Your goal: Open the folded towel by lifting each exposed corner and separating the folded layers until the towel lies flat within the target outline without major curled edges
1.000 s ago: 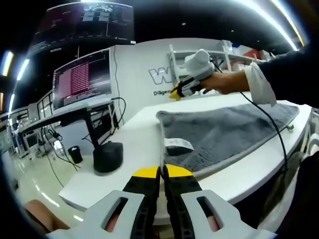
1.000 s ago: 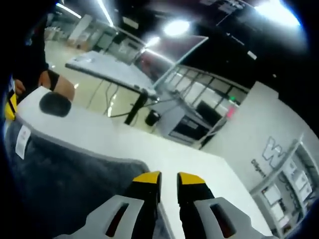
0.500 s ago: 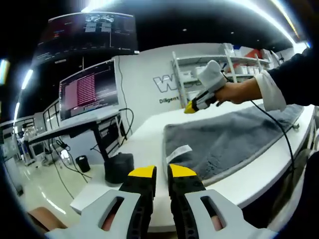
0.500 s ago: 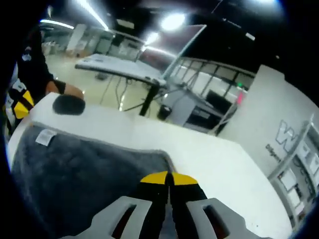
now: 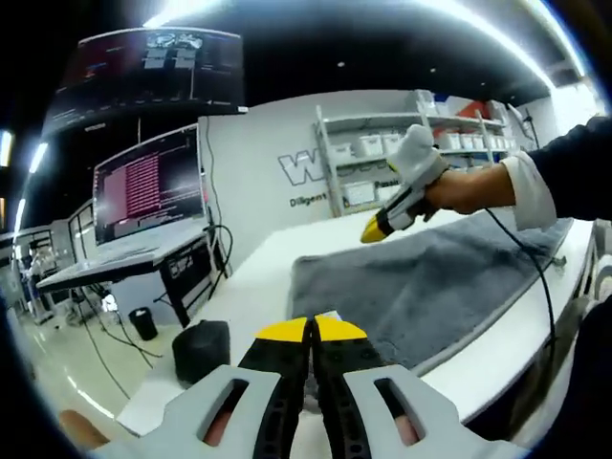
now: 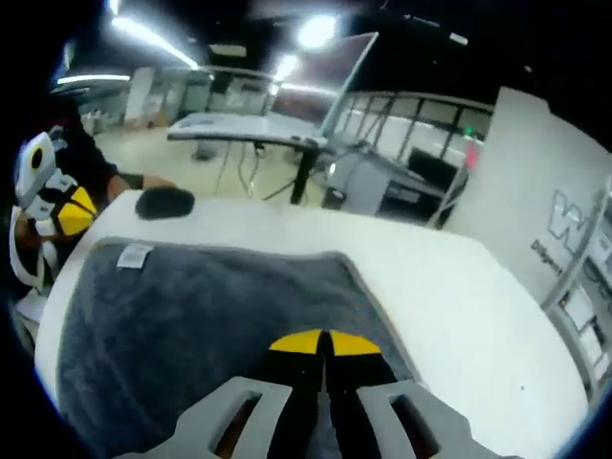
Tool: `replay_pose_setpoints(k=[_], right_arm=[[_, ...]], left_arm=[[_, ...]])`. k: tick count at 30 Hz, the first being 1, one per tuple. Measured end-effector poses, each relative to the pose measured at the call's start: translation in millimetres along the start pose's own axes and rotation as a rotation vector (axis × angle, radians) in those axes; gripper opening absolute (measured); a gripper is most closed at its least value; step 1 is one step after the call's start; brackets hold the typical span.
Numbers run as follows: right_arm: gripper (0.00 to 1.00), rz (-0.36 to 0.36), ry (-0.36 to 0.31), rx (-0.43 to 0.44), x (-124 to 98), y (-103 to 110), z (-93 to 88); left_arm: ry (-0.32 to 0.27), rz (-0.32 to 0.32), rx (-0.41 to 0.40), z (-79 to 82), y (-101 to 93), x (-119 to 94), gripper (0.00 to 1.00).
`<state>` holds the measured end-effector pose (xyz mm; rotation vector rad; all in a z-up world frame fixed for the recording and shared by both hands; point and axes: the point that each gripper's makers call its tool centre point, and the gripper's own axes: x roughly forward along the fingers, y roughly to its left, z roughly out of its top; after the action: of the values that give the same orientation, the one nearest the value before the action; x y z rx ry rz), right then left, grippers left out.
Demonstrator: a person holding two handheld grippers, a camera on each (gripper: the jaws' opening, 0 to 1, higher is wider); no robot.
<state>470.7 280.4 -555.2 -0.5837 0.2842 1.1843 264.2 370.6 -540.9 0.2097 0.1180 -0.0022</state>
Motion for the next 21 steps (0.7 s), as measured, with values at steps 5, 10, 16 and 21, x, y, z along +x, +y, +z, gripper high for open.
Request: replay_pose_setpoints(k=[5, 10, 16, 21], right_arm=[[0.00, 0.026, -0.005, 0.037, -14, 10, -8.9], [0.00, 0.056, -0.014, 0.034, -28, 18, -12.3], [0.00, 0.101, -0.010, 0.033, -48, 46, -25.3], [0.00, 0.111, -0.034, 0.025, -68, 63, -29.2]], left_arm=[[0.022, -0.021, -0.011, -0.5, -2.6, 8, 0.01], [0.052, -0.034, -0.036, -0.2, -2.1, 22, 0.01], [0.095, -0.062, -0.051, -7.3, -7.1, 38, 0.01], [0.131, -0.082, -0.050, -13.9, -14.0, 42, 0.01]])
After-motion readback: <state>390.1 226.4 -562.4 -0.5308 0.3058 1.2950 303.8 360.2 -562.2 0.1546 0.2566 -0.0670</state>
